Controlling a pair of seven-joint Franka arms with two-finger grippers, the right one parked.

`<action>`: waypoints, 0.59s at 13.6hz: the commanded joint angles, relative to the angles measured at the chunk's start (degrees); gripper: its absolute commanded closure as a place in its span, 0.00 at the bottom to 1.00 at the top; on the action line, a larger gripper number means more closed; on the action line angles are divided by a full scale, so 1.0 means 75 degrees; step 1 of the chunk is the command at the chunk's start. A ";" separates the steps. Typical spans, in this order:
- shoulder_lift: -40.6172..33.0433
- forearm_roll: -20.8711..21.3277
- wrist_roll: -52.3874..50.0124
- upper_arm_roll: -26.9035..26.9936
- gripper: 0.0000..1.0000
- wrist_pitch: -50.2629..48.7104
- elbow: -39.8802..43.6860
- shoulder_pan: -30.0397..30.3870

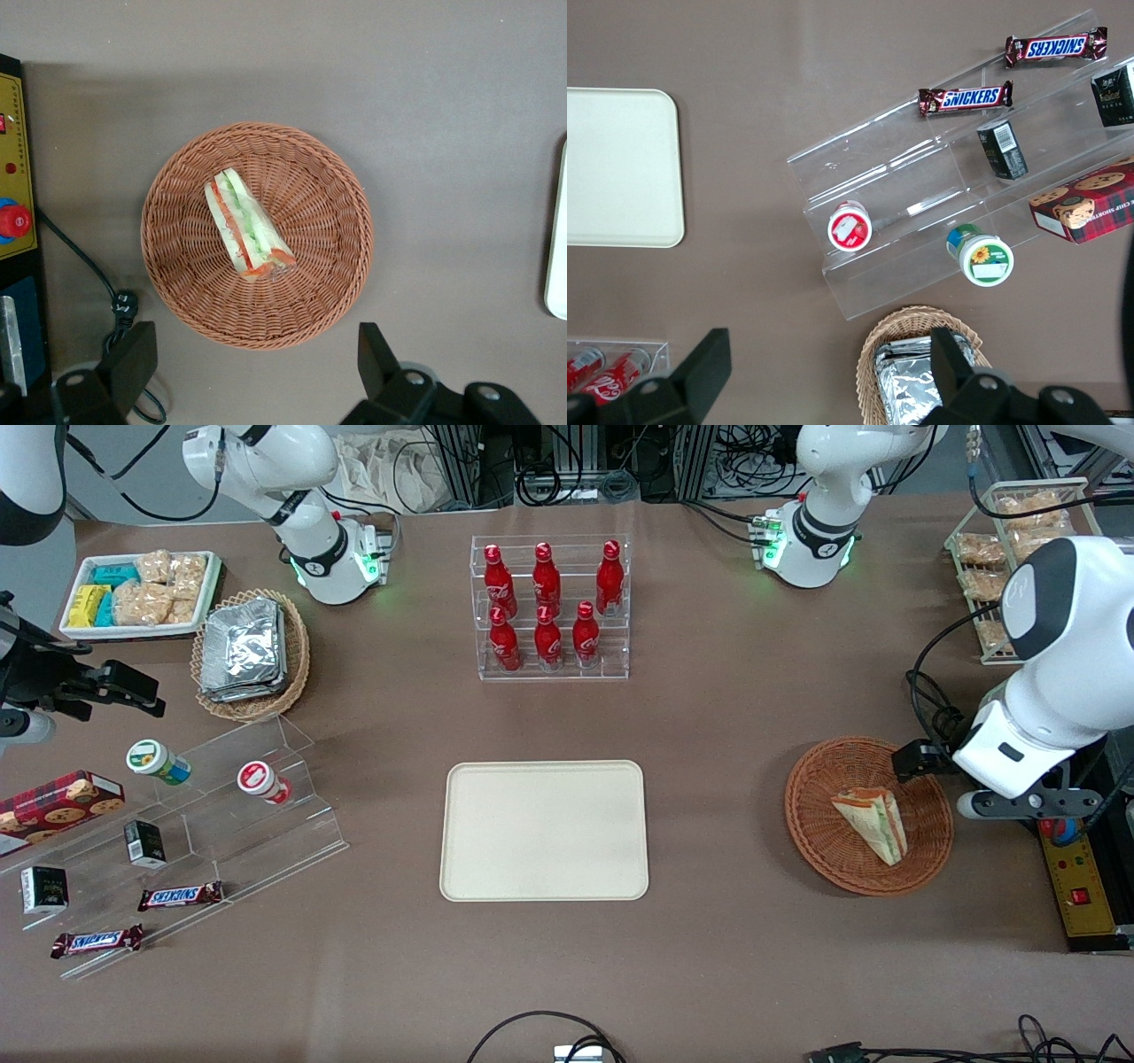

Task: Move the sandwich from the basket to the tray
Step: 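Lower the open left gripper over the wrapped sandwich in the basket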

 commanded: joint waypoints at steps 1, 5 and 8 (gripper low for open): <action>0.0164 0.0144 -0.0045 -0.0038 0.00 -0.0198 0.0281 -0.0048; 0.0502 0.0237 -0.0221 -0.0061 0.00 -0.0198 0.0503 -0.0072; 0.0539 0.0249 -0.1607 -0.0038 0.00 0.0058 0.0165 -0.0037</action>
